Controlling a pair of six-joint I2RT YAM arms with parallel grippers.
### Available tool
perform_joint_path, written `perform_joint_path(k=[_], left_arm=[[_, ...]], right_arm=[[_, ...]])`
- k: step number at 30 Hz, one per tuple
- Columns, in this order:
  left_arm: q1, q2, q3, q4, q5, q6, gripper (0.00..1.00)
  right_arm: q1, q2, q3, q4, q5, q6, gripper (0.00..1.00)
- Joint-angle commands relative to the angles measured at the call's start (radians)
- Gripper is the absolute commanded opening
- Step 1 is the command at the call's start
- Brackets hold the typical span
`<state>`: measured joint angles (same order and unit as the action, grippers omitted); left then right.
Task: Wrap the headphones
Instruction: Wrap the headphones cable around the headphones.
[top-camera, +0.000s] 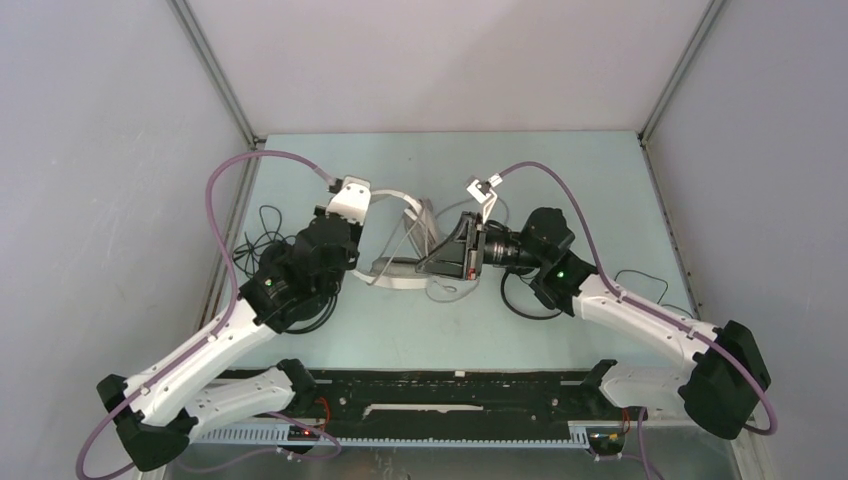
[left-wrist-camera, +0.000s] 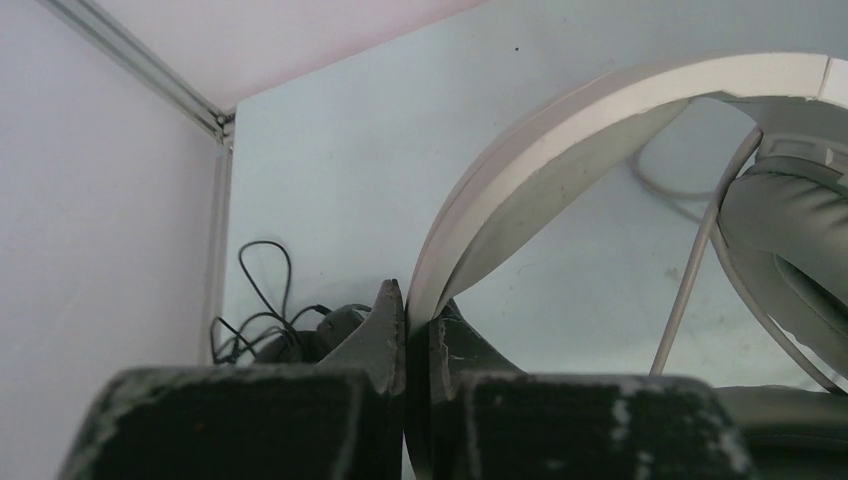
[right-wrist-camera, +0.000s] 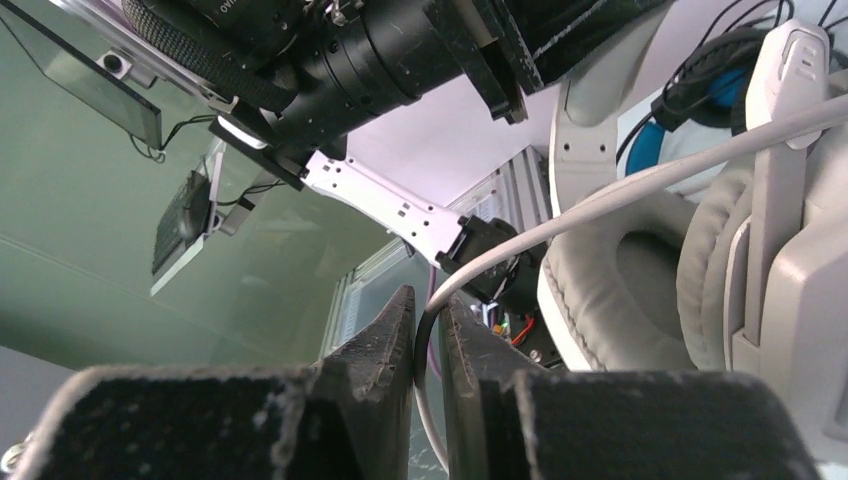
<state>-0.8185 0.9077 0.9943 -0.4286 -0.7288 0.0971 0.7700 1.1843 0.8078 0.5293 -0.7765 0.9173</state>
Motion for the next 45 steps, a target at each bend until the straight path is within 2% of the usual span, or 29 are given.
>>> perform_joint_path(k=[1,9,17,21,26,33,39,45], left_arm=[[0.007,-0.039,0.042,0.114,-0.066,-0.222,0.00],[0.007,-0.004,0.087,0.063,-0.152,-0.401,0.00],[0.007,0.005,0.123,0.048,-0.097,-0.521,0.00],[0.006,0.002,0.137,0.035,-0.117,-0.574,0.00],[0.006,0.003,0.170,-0.027,-0.174,-0.656,0.00],[0.006,0.000,0.214,-0.098,-0.161,-0.749,0.00],[0.005,-0.009,0.237,-0.123,-0.118,-0.805,0.00],[0.006,-0.024,0.274,-0.148,-0.069,-0.851,0.00]], right_arm=[[0.036,0.010,0.079,0.024,0.064,-0.075,0.17],[0.097,-0.031,0.080,-0.114,0.258,-0.281,0.18],[0.150,-0.032,0.080,-0.124,0.345,-0.358,0.19],[0.182,-0.033,0.080,-0.146,0.388,-0.405,0.20],[0.242,-0.041,0.080,-0.189,0.476,-0.550,0.22],[0.308,-0.037,0.080,-0.196,0.583,-0.722,0.24],[0.362,-0.016,0.063,-0.168,0.644,-0.808,0.26],[0.389,-0.046,-0.094,0.054,0.665,-0.911,0.29]])
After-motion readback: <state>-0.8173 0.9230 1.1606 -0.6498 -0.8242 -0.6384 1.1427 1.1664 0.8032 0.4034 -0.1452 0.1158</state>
